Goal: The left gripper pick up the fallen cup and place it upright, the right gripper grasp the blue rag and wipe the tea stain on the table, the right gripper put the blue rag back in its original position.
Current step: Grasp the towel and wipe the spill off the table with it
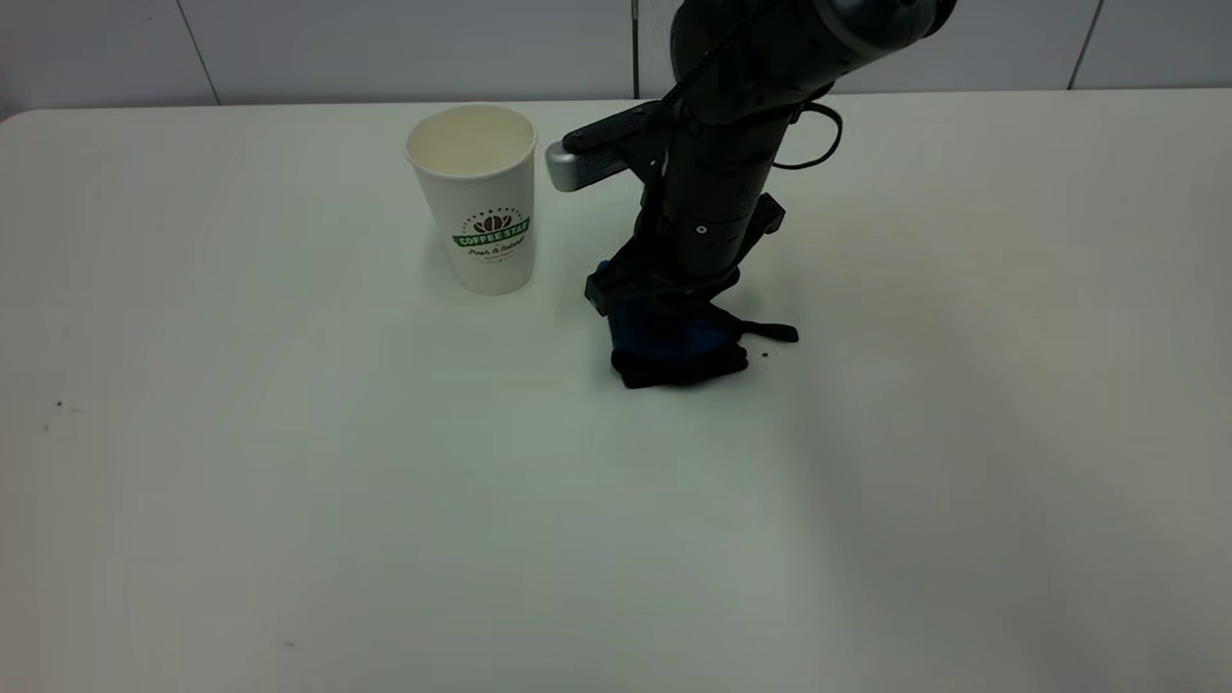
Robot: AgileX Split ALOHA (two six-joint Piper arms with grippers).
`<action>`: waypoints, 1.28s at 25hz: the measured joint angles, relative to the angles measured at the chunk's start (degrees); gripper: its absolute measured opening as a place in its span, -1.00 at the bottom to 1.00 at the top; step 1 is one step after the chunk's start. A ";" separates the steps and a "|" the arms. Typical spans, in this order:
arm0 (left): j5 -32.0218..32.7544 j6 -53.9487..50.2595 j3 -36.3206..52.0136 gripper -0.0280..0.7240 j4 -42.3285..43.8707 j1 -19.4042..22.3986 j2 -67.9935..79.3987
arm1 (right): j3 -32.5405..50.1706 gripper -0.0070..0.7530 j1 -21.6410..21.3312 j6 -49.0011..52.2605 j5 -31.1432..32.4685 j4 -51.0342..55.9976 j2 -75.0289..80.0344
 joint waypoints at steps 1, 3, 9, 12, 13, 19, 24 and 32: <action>0.00 0.00 0.00 -0.29 0.00 0.00 0.00 | 0.00 -0.68 -0.93 0.78 0.98 -0.81 0.00; 0.00 0.00 0.00 -0.29 0.00 0.00 0.00 | -0.05 -0.65 -3.35 2.17 3.13 -2.54 -0.08; 0.00 0.00 0.00 -0.29 0.00 0.00 0.00 | -0.05 -0.47 -13.51 4.55 6.55 -6.77 -0.37; 0.00 0.00 0.00 -0.29 0.00 0.00 0.00 | -0.05 -0.36 -18.56 4.73 6.87 -7.17 -0.37; 0.00 0.00 0.00 -0.29 0.00 0.00 0.00 | -0.05 -0.33 -19.76 4.73 7.01 -7.22 -0.38; 0.00 0.00 0.00 -0.29 0.00 0.00 0.00 | -0.11 0.07 -24.04 4.78 8.60 -7.22 -0.55; 0.00 0.00 0.00 -0.29 0.00 0.00 0.00 | 0.02 0.76 -24.24 3.85 12.57 -8.02 -2.14; 0.00 0.00 0.00 -0.29 0.00 0.00 0.00 | 0.38 0.92 -24.31 2.24 25.87 -5.33 -14.22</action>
